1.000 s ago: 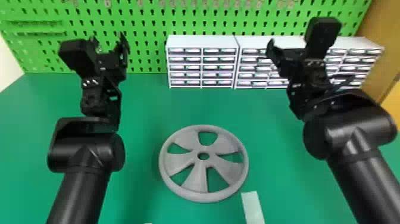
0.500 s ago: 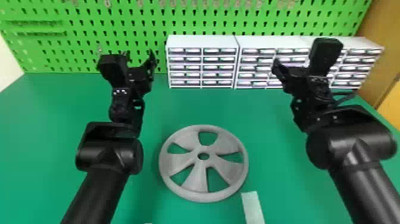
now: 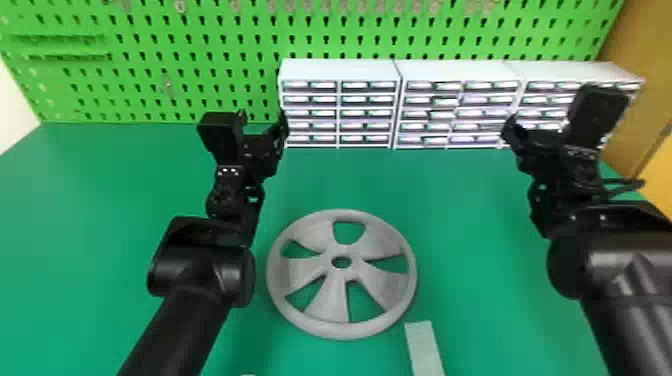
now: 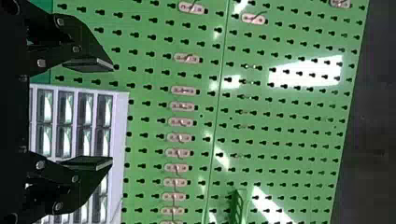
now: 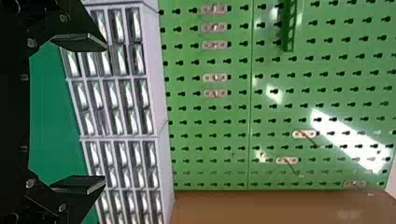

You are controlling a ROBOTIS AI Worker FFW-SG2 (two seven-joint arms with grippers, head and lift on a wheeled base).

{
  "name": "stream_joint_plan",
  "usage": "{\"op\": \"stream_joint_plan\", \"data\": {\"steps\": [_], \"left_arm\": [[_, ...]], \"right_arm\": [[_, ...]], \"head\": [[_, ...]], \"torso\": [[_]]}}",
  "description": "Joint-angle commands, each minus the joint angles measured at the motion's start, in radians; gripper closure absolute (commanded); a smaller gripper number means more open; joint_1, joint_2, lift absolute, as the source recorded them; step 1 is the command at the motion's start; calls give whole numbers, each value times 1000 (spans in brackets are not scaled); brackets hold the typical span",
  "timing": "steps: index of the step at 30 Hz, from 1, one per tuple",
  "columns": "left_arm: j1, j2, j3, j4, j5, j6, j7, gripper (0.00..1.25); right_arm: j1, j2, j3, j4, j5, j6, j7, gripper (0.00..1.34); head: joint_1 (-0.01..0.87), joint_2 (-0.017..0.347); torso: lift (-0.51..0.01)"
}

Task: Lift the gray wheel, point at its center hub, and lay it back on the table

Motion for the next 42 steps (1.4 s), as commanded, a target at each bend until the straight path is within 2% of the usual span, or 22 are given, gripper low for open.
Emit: {"op": "stream_joint_plan", "data": {"steps": [1,11,22,28,34,42], "left_arm": [[2,-3,-11,5,1,2,-2,535],[20,-3,5,5,13,3,-15,535],[13,-3,-15,10,5,20,-16,535],[36,-3,-11,10,9,29,-16,535],[56,-3,12,10,15,29,-24,535],[63,-3,11,10,13,32,-24,535]], "right_arm": [[18,15,-47,2,16,0,0,285],[32,37,-67,13,44,-1,3,282],[61,32,-107,11,34,0,9,283],[79,31,-90,13,34,0,9,285],[76,52,-62,27,74,2,11,282],[81,51,-50,27,68,2,23,282]], "head": [[692,48],[692,48],[692,48],[692,48],[692,48],[692,48]], "torso": [[-96],[-96],[-96],[-96],[-96],[-96]]}}
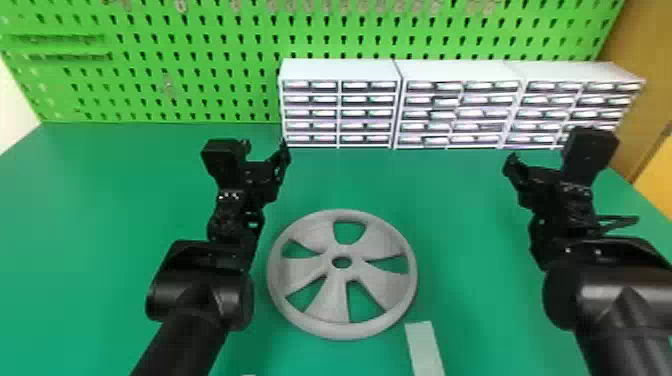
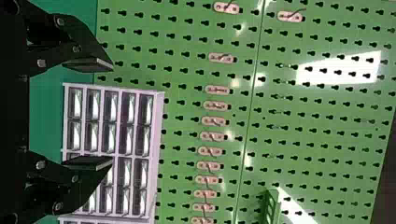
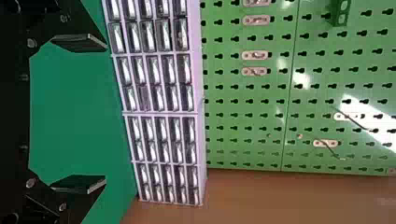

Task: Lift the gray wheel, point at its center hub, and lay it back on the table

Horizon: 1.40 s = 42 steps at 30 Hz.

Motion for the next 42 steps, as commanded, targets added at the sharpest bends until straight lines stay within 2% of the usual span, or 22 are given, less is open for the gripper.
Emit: {"op": "stream_joint_plan", "data": {"steps": [1,7,10,17,22,24,28,33,38,42], "left_arm": [[5,-3,4,-2,1,1,0,535],[34,0,31,-51,-5,10,0,535],[46,28,42,-95,-7,39,0,535],[69,101,53,-206,-8,105,11,535],[72,153,10,-259,-7,168,12,535],[72,161,-12,-267,-8,192,12,535],[95,160,-15,-288,-7,220,12,535],[138,160,27,-351,-14,264,12,535],[151,160,57,-367,7,267,12,535],[143,160,54,-380,-24,275,12,535]], "right_arm": [[5,1,8,-1,-4,0,12,282],[8,4,48,-1,-5,6,20,282],[-3,8,72,-1,-4,8,21,282],[-12,42,100,-1,-2,14,34,282],[-6,45,127,-10,-40,32,46,285],[10,47,126,-29,-37,44,46,285],[23,41,129,-50,-22,75,48,285],[26,48,132,-64,3,90,49,285],[39,62,101,-76,18,98,49,285],[37,65,74,-79,21,98,49,285]], "head": [[692,48],[692,48],[692,48],[692,48],[692,48],[692,48],[692,48],[692,48],[692,48],[692,48]], "torso": [[-96],[-96],[-96],[-96],[-96],[-96],[-96],[-96],[-96],[-96]]}}
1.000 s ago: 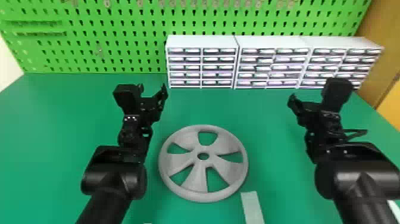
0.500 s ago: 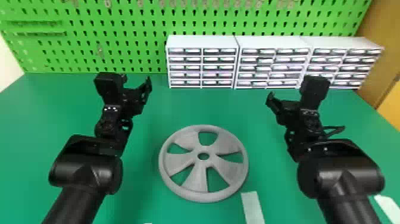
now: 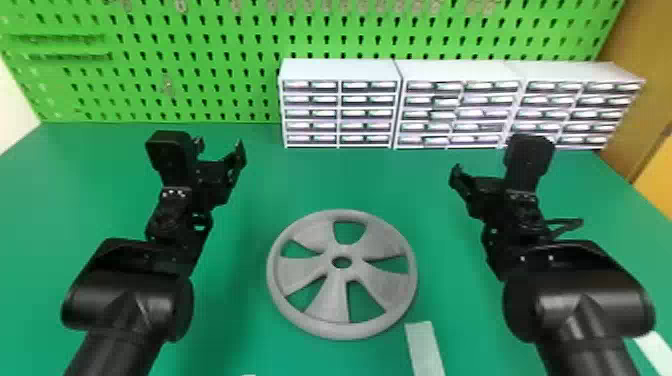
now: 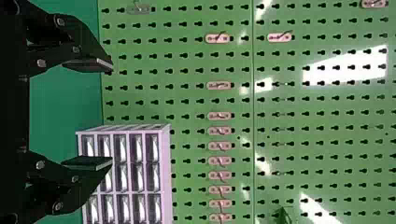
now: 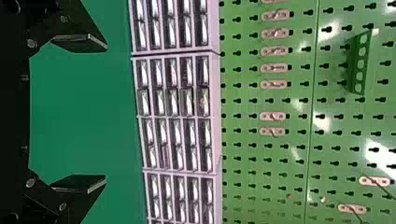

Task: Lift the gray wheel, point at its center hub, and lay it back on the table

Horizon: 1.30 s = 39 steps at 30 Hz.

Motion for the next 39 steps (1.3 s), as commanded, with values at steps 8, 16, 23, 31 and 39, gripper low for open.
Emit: {"op": "stream_joint_plan", "data": {"steps": [8,16,23,31,39], "left_arm": [[-7,-5,0,-15,-37,8,0,535],[10,-34,38,-25,-40,8,0,533],[27,-63,57,-47,-65,4,0,533],[40,-78,66,-50,-57,-35,2,533],[51,-103,86,-52,-42,-47,20,533]], "right_arm": [[-11,-4,-14,-7,0,-33,0,285],[-3,-14,12,-5,3,-137,1,282],[-6,-30,50,-1,8,-194,3,282],[-1,-40,78,18,-18,-241,5,282],[-18,-66,113,36,-81,-271,55,279]], "head": [[692,48],[692,48],[692,48],[692,48],[692,48]], "torso": [[-96],[-96],[-96],[-96],[-96]]}}
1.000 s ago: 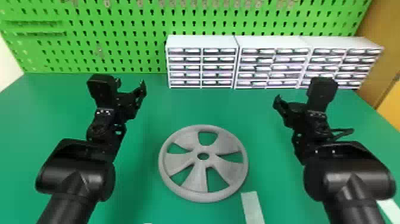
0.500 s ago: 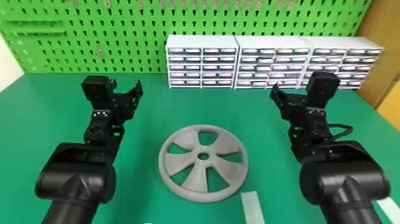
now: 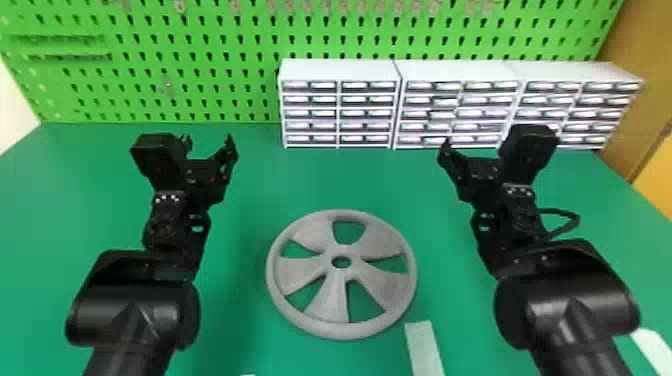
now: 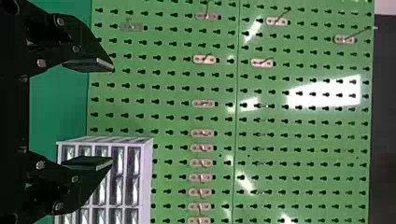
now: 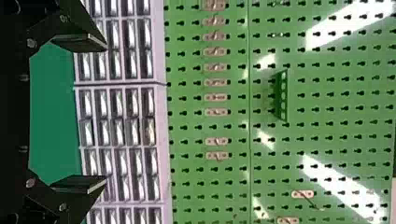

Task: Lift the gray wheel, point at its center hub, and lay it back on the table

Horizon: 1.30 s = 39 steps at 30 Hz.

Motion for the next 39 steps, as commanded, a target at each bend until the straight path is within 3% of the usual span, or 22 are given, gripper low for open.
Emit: {"op": "stream_joint_plan", "data": {"steps": [1,15,39], "left_arm": [[2,-8,3,0,3,-3,0,533],[-9,-8,-2,-25,3,-22,-1,533],[-10,-8,-5,-28,-2,-20,-4,533]], "right_arm": [[-12,-18,21,7,-28,-9,20,277],[-38,-15,-27,30,-26,-33,180,272],[-23,-25,2,36,-48,-38,187,277]], "head": [[692,48],[692,48],[692,48]], "torso": [[-96],[-96],[-96]]}}
